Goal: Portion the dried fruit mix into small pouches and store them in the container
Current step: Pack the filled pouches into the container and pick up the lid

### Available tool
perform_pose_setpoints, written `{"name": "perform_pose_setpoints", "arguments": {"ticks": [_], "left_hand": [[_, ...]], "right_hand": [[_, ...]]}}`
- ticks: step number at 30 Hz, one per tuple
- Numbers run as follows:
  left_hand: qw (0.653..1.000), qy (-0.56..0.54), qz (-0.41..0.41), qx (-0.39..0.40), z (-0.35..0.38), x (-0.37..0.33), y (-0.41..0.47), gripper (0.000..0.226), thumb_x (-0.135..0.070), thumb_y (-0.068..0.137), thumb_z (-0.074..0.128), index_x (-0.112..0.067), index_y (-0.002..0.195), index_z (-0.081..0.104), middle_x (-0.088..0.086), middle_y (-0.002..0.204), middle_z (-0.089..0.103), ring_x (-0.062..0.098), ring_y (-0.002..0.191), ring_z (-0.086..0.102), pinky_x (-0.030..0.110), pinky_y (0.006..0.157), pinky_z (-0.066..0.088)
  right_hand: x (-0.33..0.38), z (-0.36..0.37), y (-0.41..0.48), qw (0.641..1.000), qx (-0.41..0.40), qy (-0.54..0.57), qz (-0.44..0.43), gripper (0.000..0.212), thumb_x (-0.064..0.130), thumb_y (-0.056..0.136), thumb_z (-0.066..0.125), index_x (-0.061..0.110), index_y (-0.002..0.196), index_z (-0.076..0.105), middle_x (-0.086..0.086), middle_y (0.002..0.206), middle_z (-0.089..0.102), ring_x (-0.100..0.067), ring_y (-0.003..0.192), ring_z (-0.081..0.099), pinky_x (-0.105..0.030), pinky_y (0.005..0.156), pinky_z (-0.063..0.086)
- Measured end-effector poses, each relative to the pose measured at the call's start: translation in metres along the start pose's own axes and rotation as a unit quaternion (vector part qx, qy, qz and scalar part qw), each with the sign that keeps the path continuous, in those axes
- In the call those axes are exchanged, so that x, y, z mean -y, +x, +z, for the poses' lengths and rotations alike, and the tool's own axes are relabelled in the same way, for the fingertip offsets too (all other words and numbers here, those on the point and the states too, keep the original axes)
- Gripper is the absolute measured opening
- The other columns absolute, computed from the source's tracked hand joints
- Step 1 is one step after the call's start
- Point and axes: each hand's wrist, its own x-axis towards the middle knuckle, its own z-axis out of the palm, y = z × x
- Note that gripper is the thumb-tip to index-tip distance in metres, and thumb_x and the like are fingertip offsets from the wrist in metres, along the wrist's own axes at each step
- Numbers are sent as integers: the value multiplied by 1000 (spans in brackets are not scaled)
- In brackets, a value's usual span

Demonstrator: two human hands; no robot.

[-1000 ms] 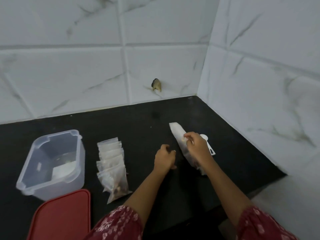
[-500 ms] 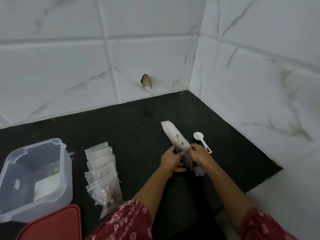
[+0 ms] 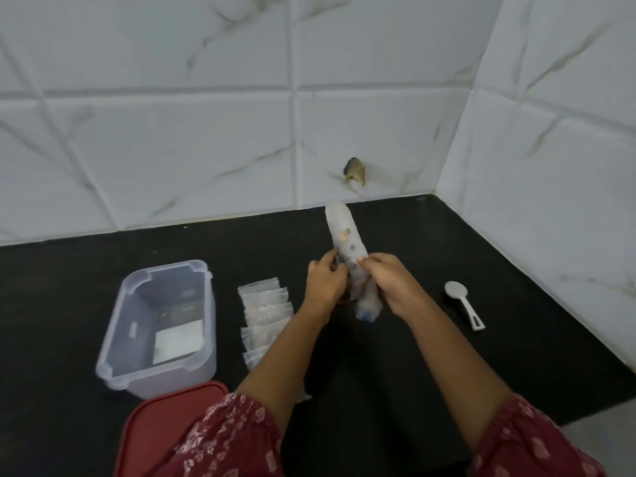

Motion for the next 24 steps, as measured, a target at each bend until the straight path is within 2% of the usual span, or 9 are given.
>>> {"name": "perform_pose_setpoints", "arguments": {"ticks": [3,6,10,12,15,19,21,24], "left_hand": [[999,19,5,-44,-46,-2,-3,43,-24,96,41,-21,139,42,13,131,43,27,107,57,46,89,54],[997,26,-2,-76,-94,-3,-14,40,-23,97,40,-20,137,44,14,132,46,27,109,58,41,87,55],[992,19,-6,-122,-158,-3,-40,37,-18,98,40,-14,134,49,12,125,58,24,105,60,25,67,53],[990,16,-32,-137,-187,-2,-55,36,-17,98,39,-15,133,50,10,118,61,20,96,60,23,61,50],[988,14,-75,-131,-221,2,-76,36,-15,97,41,-16,132,51,8,108,62,16,86,60,24,60,49],[983,25,-133,-124,-249,11,-87,37,-10,96,42,-20,131,50,0,87,58,14,76,56,26,56,48],[981,44,-149,-117,-253,15,-89,41,-9,96,41,-22,135,47,0,87,56,14,76,55,26,57,48],[979,75,-153,-107,-255,20,-89,45,-9,96,41,-25,138,43,6,98,57,14,77,56,26,57,49]], "right_hand": [[21,38,-6,998,54,8,-26,26,21,95,48,10,117,57,-11,108,65,-23,97,64,-39,87,53],[36,78,-16,993,109,14,-43,29,21,95,48,14,123,52,-9,114,62,-22,100,63,-41,87,53],[52,138,-31,982,177,36,-59,27,15,95,49,12,122,50,-10,111,62,-19,89,64,-33,72,56],[54,167,-37,976,207,22,-67,30,16,94,50,13,124,48,-11,113,62,-21,93,64,-37,78,56],[53,203,-43,967,241,-19,-74,37,19,93,53,16,128,42,-10,118,59,-24,101,63,-44,89,54],[45,236,-47,957,266,-80,-77,53,16,91,54,22,139,32,-12,125,56,-27,102,63,-45,88,54],[41,244,-48,953,269,-108,-87,55,14,92,52,23,141,28,-13,128,53,-27,103,63,-42,86,56],[42,248,-51,945,260,-163,-116,53,14,93,52,18,140,30,-16,128,52,-27,102,63,-38,83,57]]}}
